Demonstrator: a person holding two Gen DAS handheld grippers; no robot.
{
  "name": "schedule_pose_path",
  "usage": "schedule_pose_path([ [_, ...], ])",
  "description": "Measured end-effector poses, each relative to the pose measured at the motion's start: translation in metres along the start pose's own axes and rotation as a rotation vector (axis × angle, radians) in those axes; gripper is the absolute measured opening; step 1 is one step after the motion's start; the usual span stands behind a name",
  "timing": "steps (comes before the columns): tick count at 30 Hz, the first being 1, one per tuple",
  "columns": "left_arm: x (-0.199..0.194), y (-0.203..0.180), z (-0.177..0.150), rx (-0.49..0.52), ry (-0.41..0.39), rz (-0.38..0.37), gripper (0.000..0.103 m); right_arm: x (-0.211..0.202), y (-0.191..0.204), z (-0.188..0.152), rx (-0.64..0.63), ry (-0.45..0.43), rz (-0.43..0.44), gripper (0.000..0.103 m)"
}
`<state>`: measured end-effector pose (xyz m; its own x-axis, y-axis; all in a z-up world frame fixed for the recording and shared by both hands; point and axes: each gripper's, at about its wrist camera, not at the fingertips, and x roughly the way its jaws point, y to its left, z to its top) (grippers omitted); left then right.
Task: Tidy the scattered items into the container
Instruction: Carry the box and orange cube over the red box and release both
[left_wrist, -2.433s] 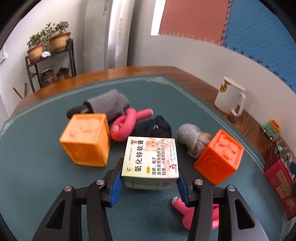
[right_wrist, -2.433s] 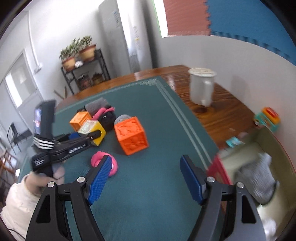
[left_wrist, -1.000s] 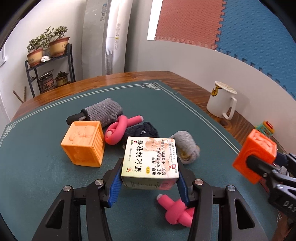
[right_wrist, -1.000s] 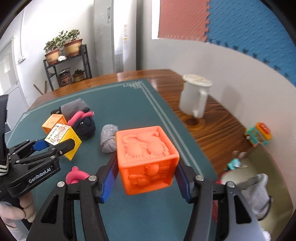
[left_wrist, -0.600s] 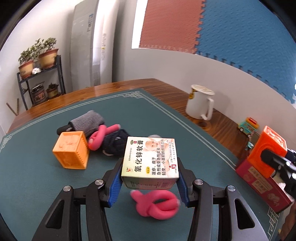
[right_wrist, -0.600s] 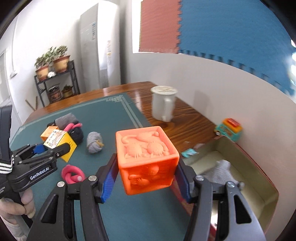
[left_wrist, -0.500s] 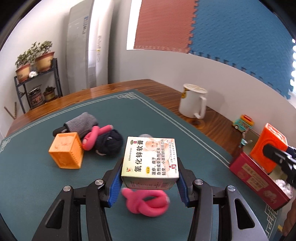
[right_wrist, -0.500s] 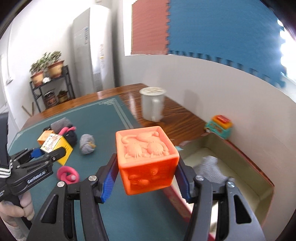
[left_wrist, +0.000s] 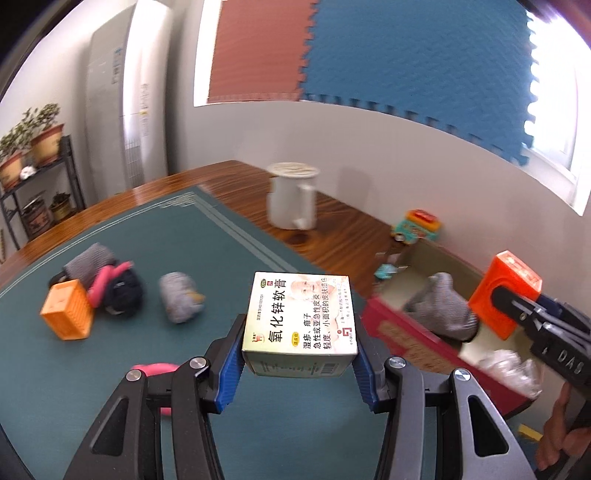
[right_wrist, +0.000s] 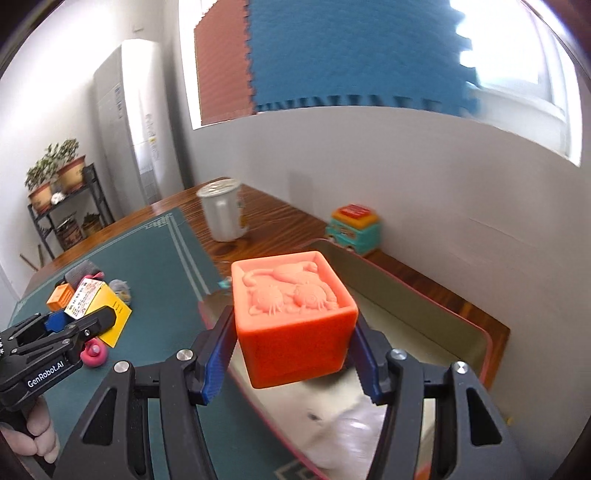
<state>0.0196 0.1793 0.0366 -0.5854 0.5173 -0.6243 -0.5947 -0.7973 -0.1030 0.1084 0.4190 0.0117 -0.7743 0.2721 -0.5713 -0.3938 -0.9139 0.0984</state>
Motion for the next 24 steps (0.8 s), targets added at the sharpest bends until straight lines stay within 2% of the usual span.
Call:
schedule_pose_path([
  [6, 0.012, -0.055, 0.009, 0.067, 0.009, -0.06, 0.052, -0.004, -0.048, -0.006, 0.068, 0.002, -0.037, 0.062],
  [12, 0.023, -0.098, 0.017, 0.12, 0.016, -0.107, 0.052, -0.01, -0.073, -0.012, 0.1, -0.004, -0.036, 0.063],
  [17, 0.03, -0.116, 0.021, 0.131, 0.024, -0.142, 0.057, -0.009, -0.077, -0.009, 0.111, -0.032, -0.041, 0.063],
  [18, 0.032, -0.118, 0.022, 0.128, 0.034, -0.147, 0.065, -0.01, -0.077, -0.009, 0.114, -0.037, -0.04, 0.066],
  [20, 0.034, -0.119, 0.022, 0.122, 0.039, -0.153, 0.071, -0.012, -0.078, -0.008, 0.119, -0.047, -0.038, 0.069],
  [24, 0.034, -0.116, 0.021, 0.121, 0.034, -0.15, 0.071, -0.014, -0.075, -0.007, 0.123, -0.051, -0.037, 0.07],
])
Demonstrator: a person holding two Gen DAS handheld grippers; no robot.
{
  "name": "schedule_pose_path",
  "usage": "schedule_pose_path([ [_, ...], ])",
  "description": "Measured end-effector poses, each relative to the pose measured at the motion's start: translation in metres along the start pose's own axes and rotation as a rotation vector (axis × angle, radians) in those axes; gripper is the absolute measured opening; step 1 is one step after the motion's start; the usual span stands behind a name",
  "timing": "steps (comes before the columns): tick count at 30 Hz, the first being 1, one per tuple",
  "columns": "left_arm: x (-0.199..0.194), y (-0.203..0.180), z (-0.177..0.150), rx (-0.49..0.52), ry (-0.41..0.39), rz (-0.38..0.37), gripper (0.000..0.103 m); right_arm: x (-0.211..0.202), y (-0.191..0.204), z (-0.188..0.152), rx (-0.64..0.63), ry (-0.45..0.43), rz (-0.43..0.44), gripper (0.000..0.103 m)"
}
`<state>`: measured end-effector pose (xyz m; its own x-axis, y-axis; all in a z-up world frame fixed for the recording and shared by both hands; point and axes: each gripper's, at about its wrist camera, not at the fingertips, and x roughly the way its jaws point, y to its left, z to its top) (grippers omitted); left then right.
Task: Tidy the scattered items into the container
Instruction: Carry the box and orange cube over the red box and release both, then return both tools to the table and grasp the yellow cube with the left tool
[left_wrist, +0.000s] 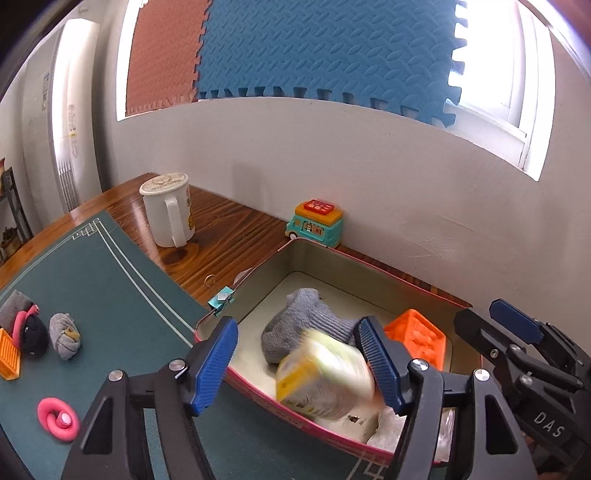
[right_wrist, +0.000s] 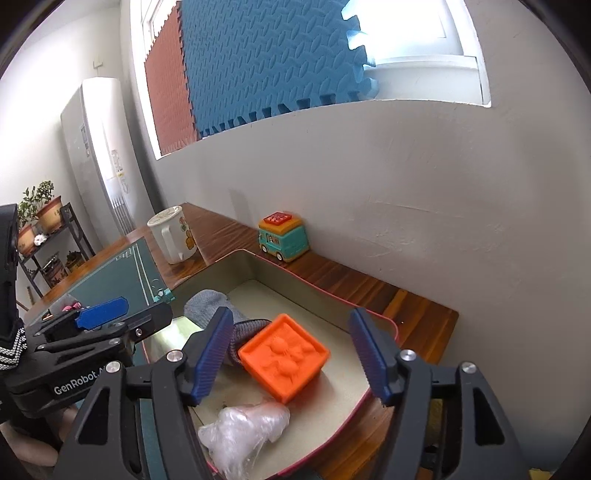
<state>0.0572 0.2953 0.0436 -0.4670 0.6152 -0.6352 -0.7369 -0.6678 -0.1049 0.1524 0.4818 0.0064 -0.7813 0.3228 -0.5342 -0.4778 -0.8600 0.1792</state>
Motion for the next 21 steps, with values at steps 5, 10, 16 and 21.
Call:
schedule_pose_path([
  [5, -0.006, 0.017, -0.003, -0.037, -0.001, 0.011, 0.071, 0.0, 0.005, -0.003, 0.003, 0.009, 0.002, 0.071],
  [10, -0.013, 0.039, -0.008, -0.086, -0.005, 0.027, 0.071, -0.001, 0.012, -0.008, -0.001, 0.025, 0.01, 0.071],
  [16, -0.019, 0.057, -0.012, -0.117, -0.007, 0.036, 0.071, -0.006, 0.025, -0.011, -0.024, 0.029, 0.023, 0.071],
  [21, -0.026, 0.074, -0.019, -0.141, -0.007, 0.064, 0.073, -0.007, 0.035, -0.01, -0.027, 0.03, 0.039, 0.075],
])
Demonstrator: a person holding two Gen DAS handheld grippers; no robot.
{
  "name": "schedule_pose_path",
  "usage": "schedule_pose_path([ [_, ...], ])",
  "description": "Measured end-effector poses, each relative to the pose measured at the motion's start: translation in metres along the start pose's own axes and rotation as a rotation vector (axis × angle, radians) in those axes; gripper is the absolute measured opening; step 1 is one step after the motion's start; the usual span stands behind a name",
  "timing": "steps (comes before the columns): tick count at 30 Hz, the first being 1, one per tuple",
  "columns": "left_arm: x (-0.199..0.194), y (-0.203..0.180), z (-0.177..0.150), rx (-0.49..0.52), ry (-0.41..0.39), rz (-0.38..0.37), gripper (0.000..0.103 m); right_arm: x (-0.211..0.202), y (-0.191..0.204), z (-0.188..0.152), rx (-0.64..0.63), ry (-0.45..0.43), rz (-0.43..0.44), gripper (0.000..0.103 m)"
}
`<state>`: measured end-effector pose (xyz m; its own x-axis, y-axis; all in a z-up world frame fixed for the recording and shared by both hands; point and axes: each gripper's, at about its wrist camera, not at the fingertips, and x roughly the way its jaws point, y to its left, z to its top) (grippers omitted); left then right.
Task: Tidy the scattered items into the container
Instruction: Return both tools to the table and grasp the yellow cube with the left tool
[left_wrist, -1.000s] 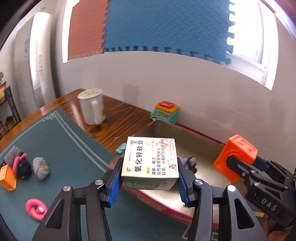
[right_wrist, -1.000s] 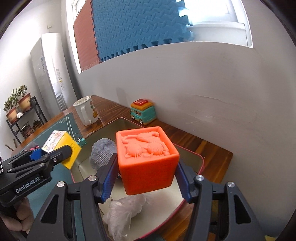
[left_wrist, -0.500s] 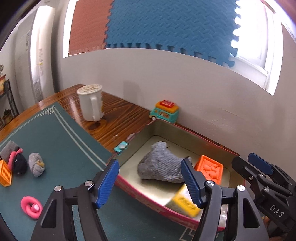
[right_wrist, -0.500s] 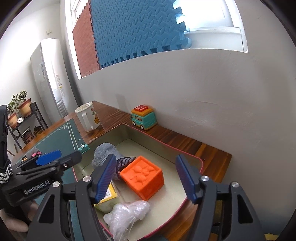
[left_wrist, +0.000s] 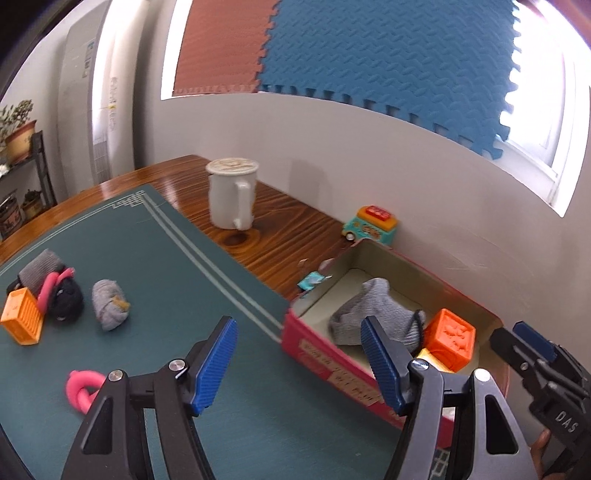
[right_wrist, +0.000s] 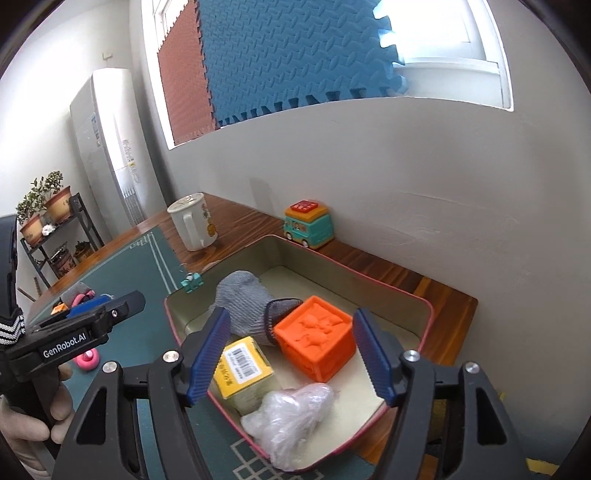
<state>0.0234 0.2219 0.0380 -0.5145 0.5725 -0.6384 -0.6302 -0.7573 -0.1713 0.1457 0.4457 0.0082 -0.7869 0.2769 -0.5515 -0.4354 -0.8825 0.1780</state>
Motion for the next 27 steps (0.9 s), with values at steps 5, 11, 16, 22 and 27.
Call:
schedule_pose_path([
  [5, -0.008, 0.035, -0.007, -0.056, 0.003, 0.06, 0.077, 0.002, 0.023, -0.004, -0.038, 0.013, 0.041, 0.076],
  [11, -0.023, 0.096, -0.016, -0.154, 0.002, 0.15, 0.077, 0.009, 0.062, -0.01, -0.106, 0.041, 0.117, 0.078],
  [16, -0.039, 0.154, -0.026, -0.246, -0.01, 0.254, 0.077, 0.016, 0.096, -0.015, -0.165, 0.072, 0.182, 0.079],
  [22, -0.05, 0.228, -0.034, -0.338, -0.049, 0.421, 0.079, 0.026, 0.127, -0.022, -0.216, 0.105, 0.229, 0.079],
  [27, -0.03, 0.276, -0.036, -0.294, -0.039, 0.532, 0.083, 0.035, 0.141, -0.027, -0.239, 0.128, 0.24, 0.079],
])
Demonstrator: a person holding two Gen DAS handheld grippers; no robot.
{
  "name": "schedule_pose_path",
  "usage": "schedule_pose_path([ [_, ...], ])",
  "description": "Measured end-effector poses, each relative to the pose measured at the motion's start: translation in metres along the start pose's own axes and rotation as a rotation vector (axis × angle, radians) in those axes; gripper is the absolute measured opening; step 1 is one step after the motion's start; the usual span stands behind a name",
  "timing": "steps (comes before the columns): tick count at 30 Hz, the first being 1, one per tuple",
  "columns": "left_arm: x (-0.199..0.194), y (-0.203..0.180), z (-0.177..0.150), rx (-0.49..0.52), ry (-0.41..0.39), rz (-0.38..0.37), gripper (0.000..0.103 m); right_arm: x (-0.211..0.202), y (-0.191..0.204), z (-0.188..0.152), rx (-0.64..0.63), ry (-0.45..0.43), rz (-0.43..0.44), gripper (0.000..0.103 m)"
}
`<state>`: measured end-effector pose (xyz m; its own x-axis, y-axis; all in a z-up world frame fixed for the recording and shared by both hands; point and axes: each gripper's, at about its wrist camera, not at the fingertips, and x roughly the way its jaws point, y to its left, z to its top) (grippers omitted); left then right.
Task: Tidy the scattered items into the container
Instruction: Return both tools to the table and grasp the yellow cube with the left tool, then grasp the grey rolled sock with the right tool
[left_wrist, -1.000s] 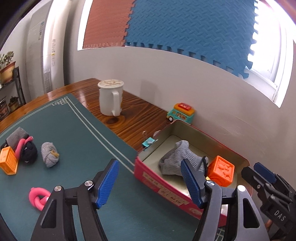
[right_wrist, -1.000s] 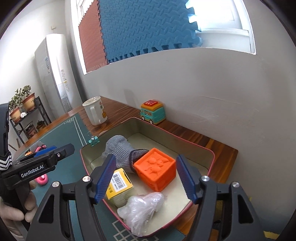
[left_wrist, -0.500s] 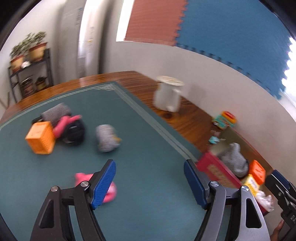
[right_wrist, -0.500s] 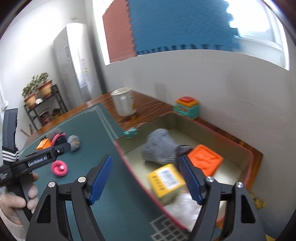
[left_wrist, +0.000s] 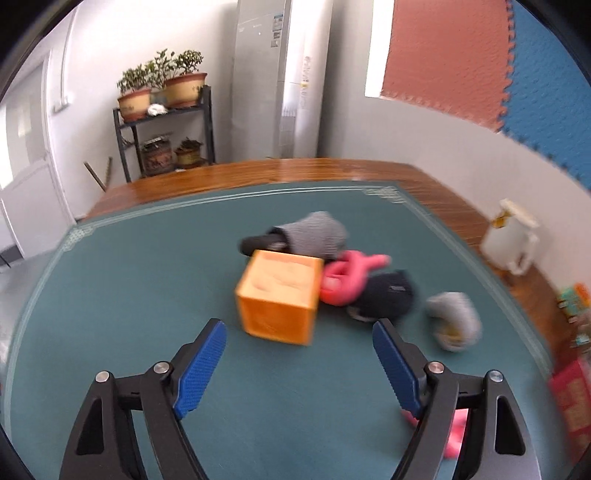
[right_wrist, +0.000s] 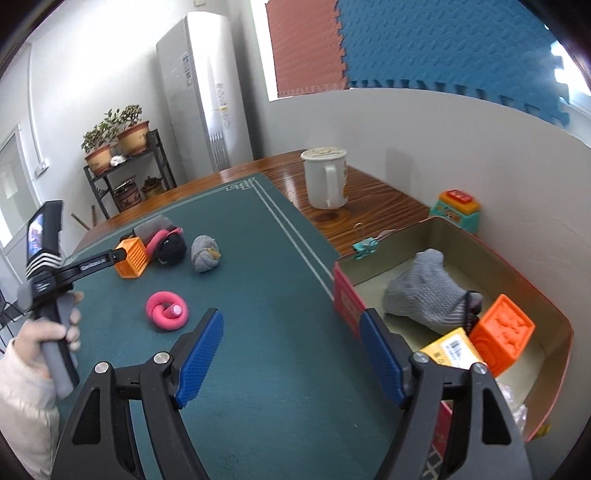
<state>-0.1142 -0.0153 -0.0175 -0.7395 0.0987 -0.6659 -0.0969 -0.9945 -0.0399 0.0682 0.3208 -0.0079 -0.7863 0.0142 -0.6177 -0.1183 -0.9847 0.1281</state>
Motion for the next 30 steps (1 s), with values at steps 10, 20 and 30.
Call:
schedule_pose_path([
  [10, 0.057, 0.002, 0.013, 0.079, 0.028, 0.016, 0.083, 0.023, -0.002, -0.002, 0.003, 0.061, -0.012, 0.079],
  [20, 0.06, 0.018, 0.012, -0.006, 0.066, -0.104, 0.056, 0.045, 0.038, 0.036, -0.085, 0.105, 0.091, 0.079],
  [30, 0.031, 0.022, 0.019, -0.048, 0.055, -0.119, 0.055, 0.14, 0.099, 0.06, -0.195, 0.226, 0.117, 0.079],
])
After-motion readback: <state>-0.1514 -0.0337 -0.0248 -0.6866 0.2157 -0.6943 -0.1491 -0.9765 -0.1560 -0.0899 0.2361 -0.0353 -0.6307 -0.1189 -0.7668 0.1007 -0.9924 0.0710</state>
